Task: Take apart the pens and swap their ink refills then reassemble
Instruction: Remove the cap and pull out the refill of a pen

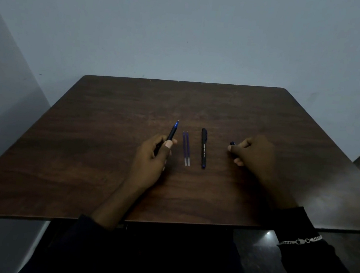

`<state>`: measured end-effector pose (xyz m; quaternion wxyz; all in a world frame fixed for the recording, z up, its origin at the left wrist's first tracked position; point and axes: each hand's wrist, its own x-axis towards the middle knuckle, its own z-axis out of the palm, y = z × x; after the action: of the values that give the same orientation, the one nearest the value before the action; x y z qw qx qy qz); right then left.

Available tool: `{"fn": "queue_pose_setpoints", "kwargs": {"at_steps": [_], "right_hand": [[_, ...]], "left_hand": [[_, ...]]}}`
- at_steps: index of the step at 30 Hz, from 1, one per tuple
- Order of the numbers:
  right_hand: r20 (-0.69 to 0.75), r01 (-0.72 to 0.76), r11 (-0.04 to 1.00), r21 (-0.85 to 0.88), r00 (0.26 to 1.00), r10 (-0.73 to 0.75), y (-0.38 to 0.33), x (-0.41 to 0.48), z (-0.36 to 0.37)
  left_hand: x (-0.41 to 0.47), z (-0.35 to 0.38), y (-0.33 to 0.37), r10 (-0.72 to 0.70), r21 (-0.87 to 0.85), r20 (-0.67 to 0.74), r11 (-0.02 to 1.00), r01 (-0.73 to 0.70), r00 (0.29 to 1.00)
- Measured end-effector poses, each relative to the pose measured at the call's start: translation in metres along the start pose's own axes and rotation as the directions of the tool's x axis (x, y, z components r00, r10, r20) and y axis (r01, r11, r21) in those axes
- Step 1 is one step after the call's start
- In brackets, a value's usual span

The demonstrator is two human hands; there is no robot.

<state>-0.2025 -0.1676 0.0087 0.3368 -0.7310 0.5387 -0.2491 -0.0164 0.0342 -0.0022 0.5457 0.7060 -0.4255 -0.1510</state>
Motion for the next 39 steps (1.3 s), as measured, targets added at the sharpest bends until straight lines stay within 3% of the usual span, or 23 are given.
{"fn": "queue_pose_setpoints", "kwargs": {"at_steps": [8, 27, 30, 34, 36, 39], "right_hand": [[-0.088, 0.029, 0.998, 0.063, 0.996, -0.023, 0.009, -0.001, 0.002], [-0.140, 0.006, 0.935, 0.354, 0.989, 0.046, 0.019, 0.010, 0.002], [-0.202, 0.103, 0.928, 0.357, 0.979, -0.031, 0.013, 0.003, -0.003], [-0.232, 0.297, 0.899, 0.322, 0.945, -0.229, -0.009, -0.020, -0.009], [-0.143, 0.399, 0.860, 0.318, 0.917, -0.372, -0.024, -0.036, -0.007], [0.102, 0.474, 0.845, 0.246, 0.855, -0.509, -0.043, -0.051, 0.000]], "left_hand": [[-0.001, 0.001, -0.001, -0.013, -0.013, 0.014, 1.000, 0.013, 1.000], [-0.004, 0.002, 0.002, 0.024, 0.010, -0.003, 1.000, -0.024, 1.000], [-0.006, 0.001, 0.003, 0.073, 0.064, -0.016, 0.995, -0.072, 0.997], [-0.007, 0.003, 0.003, 0.247, 0.243, -0.035, 0.942, -0.231, 0.968], [-0.009, 0.005, 0.005, 0.308, 0.302, -0.027, 0.909, -0.286, 0.951], [-0.010, 0.007, 0.007, 0.356, 0.356, 0.035, 0.869, -0.344, 0.934]]}}
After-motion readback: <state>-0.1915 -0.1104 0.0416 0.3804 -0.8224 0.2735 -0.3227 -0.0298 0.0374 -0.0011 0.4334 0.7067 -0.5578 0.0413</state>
